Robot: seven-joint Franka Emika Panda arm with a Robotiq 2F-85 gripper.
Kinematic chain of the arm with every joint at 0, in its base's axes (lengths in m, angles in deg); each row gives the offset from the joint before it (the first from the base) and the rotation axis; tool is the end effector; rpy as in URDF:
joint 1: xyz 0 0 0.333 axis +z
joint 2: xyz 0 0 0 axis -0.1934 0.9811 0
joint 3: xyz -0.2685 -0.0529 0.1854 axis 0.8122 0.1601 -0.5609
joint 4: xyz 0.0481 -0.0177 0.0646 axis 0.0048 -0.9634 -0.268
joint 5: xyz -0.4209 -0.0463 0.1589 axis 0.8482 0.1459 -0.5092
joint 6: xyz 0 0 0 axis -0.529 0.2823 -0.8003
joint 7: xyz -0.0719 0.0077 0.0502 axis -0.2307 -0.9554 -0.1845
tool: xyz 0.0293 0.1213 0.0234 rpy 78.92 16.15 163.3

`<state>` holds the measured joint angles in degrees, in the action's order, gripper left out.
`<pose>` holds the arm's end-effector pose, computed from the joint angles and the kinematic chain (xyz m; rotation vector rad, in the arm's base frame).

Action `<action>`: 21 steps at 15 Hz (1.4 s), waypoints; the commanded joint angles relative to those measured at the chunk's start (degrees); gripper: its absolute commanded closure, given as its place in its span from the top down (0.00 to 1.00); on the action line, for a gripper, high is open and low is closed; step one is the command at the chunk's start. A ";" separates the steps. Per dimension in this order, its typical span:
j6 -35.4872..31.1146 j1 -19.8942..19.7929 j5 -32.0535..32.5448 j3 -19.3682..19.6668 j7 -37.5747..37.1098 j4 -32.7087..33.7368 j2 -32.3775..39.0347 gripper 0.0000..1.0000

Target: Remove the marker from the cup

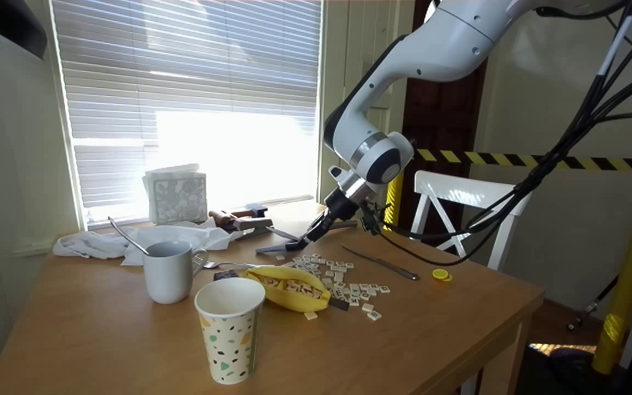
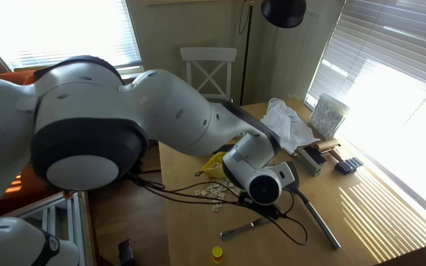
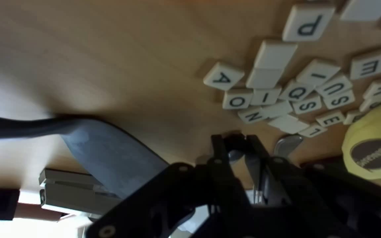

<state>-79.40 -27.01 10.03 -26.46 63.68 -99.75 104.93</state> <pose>0.7067 -0.1342 0.0507 -2.6228 -0.8098 -0.9674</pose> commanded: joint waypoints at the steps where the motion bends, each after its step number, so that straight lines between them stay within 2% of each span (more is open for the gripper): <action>1: -3.97 2.47 2.44 2.28 -1.94 0.58 0.93 0.05; 5: -6.30 3.74 2.94 3.23 -1.75 0.58 0.71 0.05; 6: -6.52 4.46 3.88 3.79 -2.13 0.34 0.59 0.46; 8: -7.83 5.66 4.83 4.56 -1.49 0.10 0.24 0.52; 10: -8.93 6.67 5.79 4.90 -0.78 -0.92 -1.17 0.66; 12: -7.79 10.24 10.62 7.93 -6.01 -6.12 -5.65 0.81; 14: -5.09 13.25 18.79 9.75 -15.05 -13.57 -12.47 0.95; 15: -1.95 20.09 20.12 17.21 -19.71 -15.91 -13.99 0.99; 18: 5.98 31.88 26.83 28.61 -32.13 -23.10 -21.01 1.00; 21: 9.61 45.48 35.00 42.00 -44.96 -27.10 -25.86 1.00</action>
<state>-73.08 7.24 37.46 4.45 29.94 -120.17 85.84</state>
